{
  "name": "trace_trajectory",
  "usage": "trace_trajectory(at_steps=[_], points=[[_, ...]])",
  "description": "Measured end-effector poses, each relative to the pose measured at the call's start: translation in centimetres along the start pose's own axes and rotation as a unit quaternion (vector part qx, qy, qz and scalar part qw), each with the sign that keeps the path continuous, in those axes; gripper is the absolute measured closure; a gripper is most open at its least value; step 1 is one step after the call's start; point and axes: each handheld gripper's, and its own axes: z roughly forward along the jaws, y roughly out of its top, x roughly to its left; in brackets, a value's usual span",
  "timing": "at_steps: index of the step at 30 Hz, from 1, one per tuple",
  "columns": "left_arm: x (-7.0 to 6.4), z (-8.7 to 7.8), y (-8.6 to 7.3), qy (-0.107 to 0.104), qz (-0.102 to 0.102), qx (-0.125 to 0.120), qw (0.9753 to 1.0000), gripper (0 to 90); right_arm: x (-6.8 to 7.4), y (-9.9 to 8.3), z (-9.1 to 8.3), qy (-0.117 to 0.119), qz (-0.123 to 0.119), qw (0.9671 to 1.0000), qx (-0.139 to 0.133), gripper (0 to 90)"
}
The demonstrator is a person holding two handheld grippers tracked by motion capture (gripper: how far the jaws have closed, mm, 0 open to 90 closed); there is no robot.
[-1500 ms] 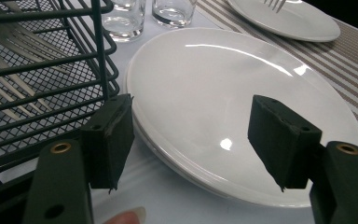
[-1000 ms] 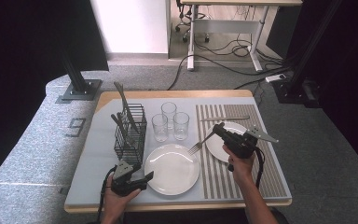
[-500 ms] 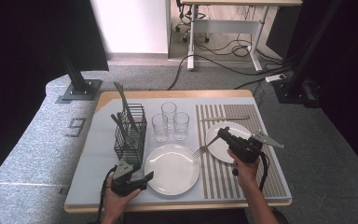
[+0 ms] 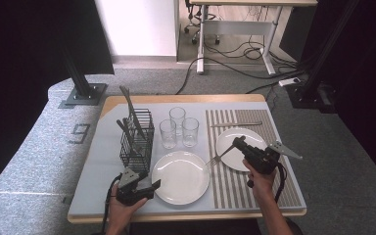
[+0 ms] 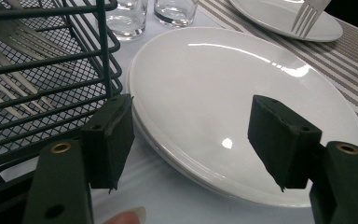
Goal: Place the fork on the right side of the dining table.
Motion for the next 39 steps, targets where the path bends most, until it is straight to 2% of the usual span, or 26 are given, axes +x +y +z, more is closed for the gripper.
trace_trajectory(at_steps=[20, 39], points=[[0.1, -0.1, 0.0, 0.000, -0.001, -0.001, 1.0000, 31.5, -1.3, -0.3, -2.8, -0.024, 0.010, 0.9996, -0.009, 86.8], [0.2, -0.2, 0.0, 0.001, -0.001, -0.002, 1.0000, 31.5, -1.7, -0.9, -3.2, -0.035, 0.013, 0.9993, -0.005, 86.8]])
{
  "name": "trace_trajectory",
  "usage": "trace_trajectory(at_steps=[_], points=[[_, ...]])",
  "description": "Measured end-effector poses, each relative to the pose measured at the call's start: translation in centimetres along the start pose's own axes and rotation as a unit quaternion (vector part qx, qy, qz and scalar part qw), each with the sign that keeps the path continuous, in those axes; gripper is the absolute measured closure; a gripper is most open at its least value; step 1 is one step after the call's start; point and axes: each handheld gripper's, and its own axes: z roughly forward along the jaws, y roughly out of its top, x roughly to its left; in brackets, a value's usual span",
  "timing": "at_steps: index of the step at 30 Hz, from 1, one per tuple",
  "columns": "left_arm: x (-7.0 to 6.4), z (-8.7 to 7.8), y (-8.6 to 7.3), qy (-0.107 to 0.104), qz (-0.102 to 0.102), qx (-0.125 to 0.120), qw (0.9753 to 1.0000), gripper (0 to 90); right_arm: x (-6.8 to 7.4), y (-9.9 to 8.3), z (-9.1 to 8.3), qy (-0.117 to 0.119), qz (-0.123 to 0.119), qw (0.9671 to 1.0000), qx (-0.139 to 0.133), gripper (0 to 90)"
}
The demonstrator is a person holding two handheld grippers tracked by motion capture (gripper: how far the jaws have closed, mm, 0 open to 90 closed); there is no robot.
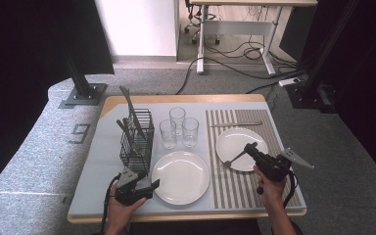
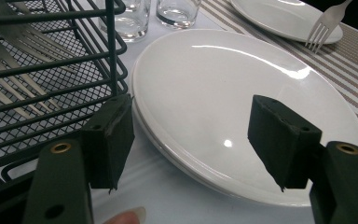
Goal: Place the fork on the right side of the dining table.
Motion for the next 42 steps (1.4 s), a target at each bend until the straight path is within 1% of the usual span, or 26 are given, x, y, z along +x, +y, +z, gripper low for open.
trace_trajectory(at_steps=[3, 11, 13, 21, 24, 32, 38, 42], points=[[0.0, 0.0, 0.0, 0.000, 0.000, 0.000, 1.0000, 31.5, 0.0, -0.1, 0.0, 0.000, -0.003, 1.0000, 0.004, 86.8], [0.0, -0.1, 0.0, 0.000, -0.002, -0.002, 1.0000, 31.5, -0.3, -0.2, -0.2, -0.006, -0.001, 1.0000, 0.002, 86.8], [0.0, -0.1, 0.0, 0.001, -0.002, -0.002, 1.0000, 31.5, -0.5, -0.4, -0.3, -0.010, 0.001, 0.9999, 0.003, 86.8], [0.0, 0.0, 0.0, -0.001, 0.001, 0.000, 1.0000, 31.6, -0.7, -0.4, -0.6, -0.012, 0.003, 0.9999, 0.004, 86.8], [0.0, -0.1, 0.0, -0.001, -0.001, -0.002, 1.0000, 31.5, -0.7, -0.6, -0.8, -0.014, 0.004, 0.9999, 0.006, 86.8], [-0.1, 0.0, 0.0, -0.002, 0.002, 0.000, 1.0000, 31.5, -0.7, -0.8, -1.2, -0.012, 0.010, 0.9999, 0.004, 86.8], [0.0, -0.1, 0.0, -0.001, 0.000, -0.001, 1.0000, 31.5, -0.6, -0.9, -1.6, -0.012, 0.013, 0.9998, 0.001, 86.8], [0.0, -0.1, 0.1, -0.001, 0.000, -0.002, 1.0000, 31.5, -0.4, -1.0, -1.6, -0.009, 0.014, 0.9999, 0.004, 86.8]])
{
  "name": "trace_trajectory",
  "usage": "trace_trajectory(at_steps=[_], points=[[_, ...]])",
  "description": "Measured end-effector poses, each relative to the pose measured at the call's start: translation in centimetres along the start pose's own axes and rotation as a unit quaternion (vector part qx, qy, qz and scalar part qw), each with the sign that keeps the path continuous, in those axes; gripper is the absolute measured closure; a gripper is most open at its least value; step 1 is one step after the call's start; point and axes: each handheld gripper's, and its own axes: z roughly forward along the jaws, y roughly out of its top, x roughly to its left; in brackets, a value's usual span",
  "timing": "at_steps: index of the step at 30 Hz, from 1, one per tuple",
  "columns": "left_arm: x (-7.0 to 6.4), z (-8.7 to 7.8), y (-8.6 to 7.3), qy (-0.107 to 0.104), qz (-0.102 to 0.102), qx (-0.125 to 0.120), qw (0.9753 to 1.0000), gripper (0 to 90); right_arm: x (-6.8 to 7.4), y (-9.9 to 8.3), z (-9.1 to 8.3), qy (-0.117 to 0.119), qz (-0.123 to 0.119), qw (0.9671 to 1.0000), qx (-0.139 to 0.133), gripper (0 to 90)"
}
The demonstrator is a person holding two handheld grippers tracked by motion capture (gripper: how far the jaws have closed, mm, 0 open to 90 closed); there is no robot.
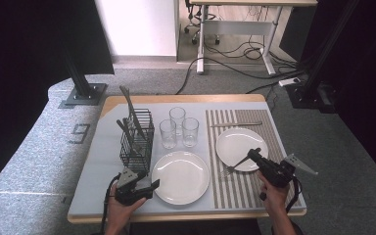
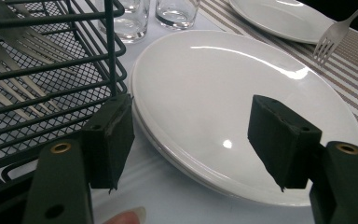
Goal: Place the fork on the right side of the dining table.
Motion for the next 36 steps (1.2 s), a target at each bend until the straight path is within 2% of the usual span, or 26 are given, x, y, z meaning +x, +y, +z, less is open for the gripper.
trace_trajectory(at_steps=[17, 36], points=[[0.1, 0.0, 0.0, 0.001, -0.001, 0.000, 1.0000, 31.5, 0.0, -1.2, -1.0, -0.007, 0.008, 0.9998, 0.014, 86.8], [0.1, 0.0, 0.1, 0.000, 0.000, -0.001, 1.0000, 31.5, -0.1, -1.8, -1.5, -0.006, 0.022, 0.9996, 0.014, 86.8]])
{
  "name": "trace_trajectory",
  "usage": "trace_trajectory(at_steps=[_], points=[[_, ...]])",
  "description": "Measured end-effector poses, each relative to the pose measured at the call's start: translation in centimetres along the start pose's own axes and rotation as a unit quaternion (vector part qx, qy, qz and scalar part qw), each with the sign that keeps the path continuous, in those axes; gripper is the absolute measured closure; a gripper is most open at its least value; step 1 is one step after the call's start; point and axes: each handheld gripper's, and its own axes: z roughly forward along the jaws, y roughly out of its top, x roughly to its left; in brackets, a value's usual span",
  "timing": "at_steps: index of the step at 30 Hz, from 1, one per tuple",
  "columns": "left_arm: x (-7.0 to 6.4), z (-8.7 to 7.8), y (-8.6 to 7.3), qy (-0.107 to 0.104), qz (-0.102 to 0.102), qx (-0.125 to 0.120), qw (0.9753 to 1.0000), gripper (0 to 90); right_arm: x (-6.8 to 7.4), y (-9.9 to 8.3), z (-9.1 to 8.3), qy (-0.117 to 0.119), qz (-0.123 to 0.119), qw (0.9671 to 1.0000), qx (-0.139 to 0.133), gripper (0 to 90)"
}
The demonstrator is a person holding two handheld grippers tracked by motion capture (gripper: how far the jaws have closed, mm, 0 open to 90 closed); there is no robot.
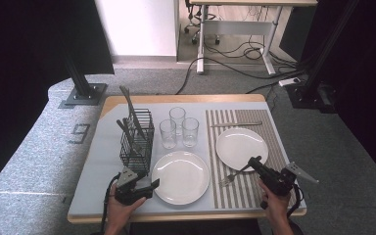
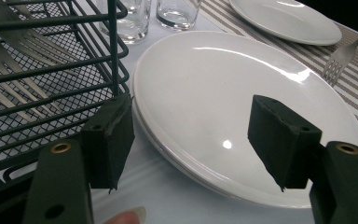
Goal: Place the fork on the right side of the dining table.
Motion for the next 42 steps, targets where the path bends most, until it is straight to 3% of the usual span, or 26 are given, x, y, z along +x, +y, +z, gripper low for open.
trace_trajectory(at_steps=[12, 19, 42], points=[[0.0, 0.0, 0.1, -0.001, 0.000, -0.001, 1.0000, 31.5, -0.9, -0.6, -0.8, -0.005, 0.003, 0.9999, -0.009, 85.2], [0.0, 0.0, 0.1, -0.001, 0.001, -0.001, 1.0000, 31.4, -1.1, -0.8, -1.1, -0.016, -0.021, 0.9996, -0.007, 81.3], [0.1, 0.0, 0.1, -0.001, 0.002, -0.001, 1.0000, 31.4, -2.0, -0.9, -1.4, -0.027, -0.018, 0.9994, 0.008, 73.1]])
